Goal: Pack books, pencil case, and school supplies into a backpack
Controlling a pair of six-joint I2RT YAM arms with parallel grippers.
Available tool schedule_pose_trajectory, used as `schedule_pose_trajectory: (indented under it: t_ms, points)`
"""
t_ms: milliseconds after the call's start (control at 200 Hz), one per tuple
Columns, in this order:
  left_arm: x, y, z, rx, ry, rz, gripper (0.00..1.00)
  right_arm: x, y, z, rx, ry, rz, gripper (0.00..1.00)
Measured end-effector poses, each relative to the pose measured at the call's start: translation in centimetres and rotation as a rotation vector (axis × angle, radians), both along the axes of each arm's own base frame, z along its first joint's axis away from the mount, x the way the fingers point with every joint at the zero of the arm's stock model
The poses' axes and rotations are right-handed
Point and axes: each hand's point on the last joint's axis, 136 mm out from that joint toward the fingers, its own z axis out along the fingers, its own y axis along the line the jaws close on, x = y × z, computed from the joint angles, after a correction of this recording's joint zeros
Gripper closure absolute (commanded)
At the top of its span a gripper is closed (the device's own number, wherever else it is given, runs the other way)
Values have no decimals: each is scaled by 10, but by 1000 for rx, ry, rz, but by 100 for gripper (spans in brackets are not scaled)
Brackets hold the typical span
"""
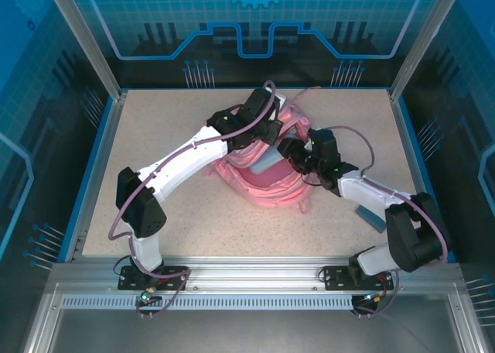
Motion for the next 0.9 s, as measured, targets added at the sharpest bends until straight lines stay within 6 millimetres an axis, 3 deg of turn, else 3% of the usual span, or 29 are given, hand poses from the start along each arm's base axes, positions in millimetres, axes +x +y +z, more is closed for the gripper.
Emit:
schedule_pose_trajectory:
  t_ms: [295,405,580,780,900]
  points:
    - [-1,3,4,-29,27,23,100,16,47,-24,103,3,3,47]
    - [1,5,3,-40,38,29,100,17,60,-27,128,2,20,38]
    - [3,7,2,-56,50,30,100,9,64,-21,126,1,66,29]
    - [4,7,2,-73,59,32,100,-10,52,-7,70,21,121,34]
    - [3,6,-1,-78,67,28,100,-19,46,-15,43,71,139,38]
